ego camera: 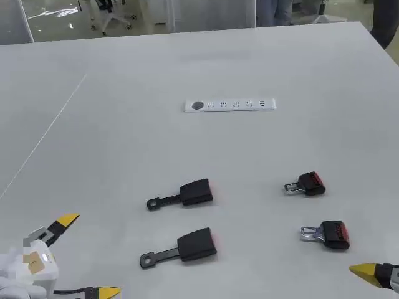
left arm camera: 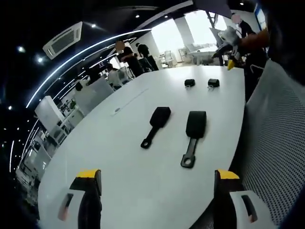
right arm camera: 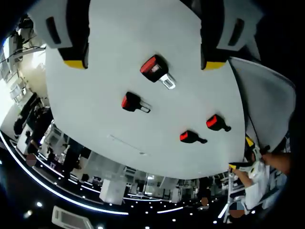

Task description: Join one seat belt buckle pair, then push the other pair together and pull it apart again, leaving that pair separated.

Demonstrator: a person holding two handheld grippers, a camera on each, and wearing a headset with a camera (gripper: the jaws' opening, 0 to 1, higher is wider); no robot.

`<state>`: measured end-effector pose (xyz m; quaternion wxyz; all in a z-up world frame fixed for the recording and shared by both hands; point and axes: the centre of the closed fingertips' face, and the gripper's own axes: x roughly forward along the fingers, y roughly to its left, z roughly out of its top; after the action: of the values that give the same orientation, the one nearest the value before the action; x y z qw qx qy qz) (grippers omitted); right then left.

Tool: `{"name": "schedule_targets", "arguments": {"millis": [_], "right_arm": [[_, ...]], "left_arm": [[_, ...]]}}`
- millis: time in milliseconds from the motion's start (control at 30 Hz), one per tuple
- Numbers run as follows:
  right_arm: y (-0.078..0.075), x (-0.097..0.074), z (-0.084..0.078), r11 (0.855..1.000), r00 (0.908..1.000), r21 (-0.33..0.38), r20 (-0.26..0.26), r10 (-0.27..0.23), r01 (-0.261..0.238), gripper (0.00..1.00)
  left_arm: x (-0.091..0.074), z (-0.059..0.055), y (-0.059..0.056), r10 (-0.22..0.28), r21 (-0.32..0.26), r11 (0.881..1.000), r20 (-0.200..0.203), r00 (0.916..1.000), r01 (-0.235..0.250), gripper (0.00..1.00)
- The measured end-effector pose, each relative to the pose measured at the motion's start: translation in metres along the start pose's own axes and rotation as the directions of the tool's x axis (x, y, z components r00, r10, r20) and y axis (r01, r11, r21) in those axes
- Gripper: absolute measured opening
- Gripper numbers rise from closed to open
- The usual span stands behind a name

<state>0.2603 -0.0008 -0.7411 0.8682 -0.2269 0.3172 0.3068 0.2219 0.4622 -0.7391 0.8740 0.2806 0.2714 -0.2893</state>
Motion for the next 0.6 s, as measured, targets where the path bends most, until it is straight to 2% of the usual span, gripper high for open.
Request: {"name": "schedule_targets", "arguments": {"millis": [133,267,367,600], "right_arm": [[0.004,0.0,-0.009,1.0,0.9995,0.016,-0.03,0.014,-0.014,0.88],[0.006,0.001,-0.014,1.0,0.9989,0.022,-0.044,0.014,-0.013,0.89],[0.004,0.001,-0.014,1.0,0.999,0.006,-0.043,-0.007,0.008,0.95],[0.009,0.005,-0.011,1.0,0.9992,-0.013,-0.04,0.003,-0.004,0.99]], "left_arm": [[-0.002,-0.001,0.005,0.022,-0.013,1.0,-0.011,0.9997,-0.022,0.94],[-0.001,-0.006,0.003,0.007,-0.035,0.999,-0.032,0.9994,-0.009,0.9],[-0.001,-0.007,0.002,0.003,-0.045,0.999,-0.035,0.9994,-0.005,0.89],[-0.002,-0.006,0.003,0.008,-0.07,0.997,-0.029,0.9995,-0.01,0.9]]}}
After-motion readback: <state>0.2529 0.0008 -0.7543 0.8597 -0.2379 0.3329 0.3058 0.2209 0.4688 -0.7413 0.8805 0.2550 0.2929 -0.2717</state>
